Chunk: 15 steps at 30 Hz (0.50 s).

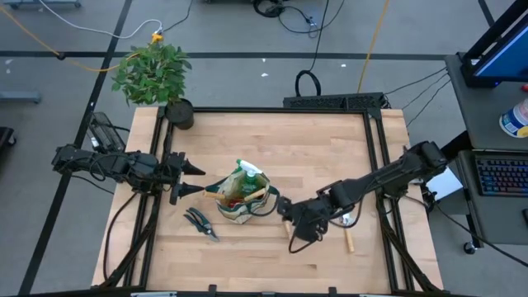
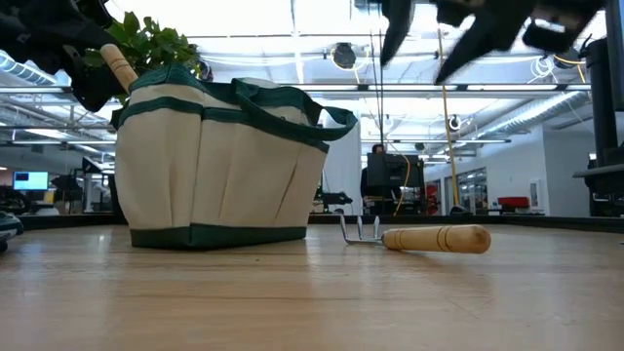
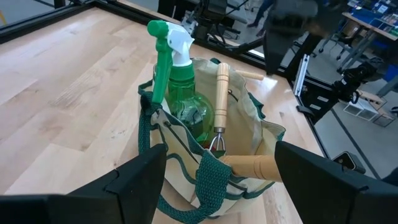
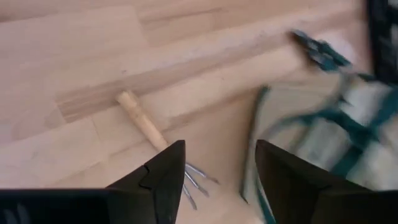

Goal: Pick & Place Garden tools in Gardening bag
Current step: Put the brown hand rake into the brown bag

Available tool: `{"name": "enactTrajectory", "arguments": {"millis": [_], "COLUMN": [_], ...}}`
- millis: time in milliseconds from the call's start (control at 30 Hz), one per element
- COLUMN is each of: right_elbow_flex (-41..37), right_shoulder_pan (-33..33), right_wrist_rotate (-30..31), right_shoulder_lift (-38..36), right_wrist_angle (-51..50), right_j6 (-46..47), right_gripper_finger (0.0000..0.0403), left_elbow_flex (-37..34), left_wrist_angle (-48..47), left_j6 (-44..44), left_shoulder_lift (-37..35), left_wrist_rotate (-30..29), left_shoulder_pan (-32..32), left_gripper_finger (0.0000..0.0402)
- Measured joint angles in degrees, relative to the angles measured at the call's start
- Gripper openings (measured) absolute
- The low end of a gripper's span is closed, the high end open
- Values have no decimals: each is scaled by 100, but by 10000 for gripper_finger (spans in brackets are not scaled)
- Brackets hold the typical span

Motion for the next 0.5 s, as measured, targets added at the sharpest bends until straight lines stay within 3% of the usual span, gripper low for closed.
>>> {"name": "enactTrajectory", "arguments": {"millis": [233,500], "right_elbow_flex": [0,0], "right_shoulder_pan": [30,29], "right_wrist_rotate": [-56,-783], "right_shoulder_lift": [547,842], "right_wrist_angle": [167,205], "right_j6": [-651,-718], "right_gripper_finger": [184,187], "left_elbow_flex": [0,2], "left_wrist_angle": [2,4], "left_j6": [-137,-273], "left_shoulder_lift": [0,0], "left_wrist_rotate": [2,0], "left_shoulder_pan": [0,0], "left_gripper_finger": [308,308]}}
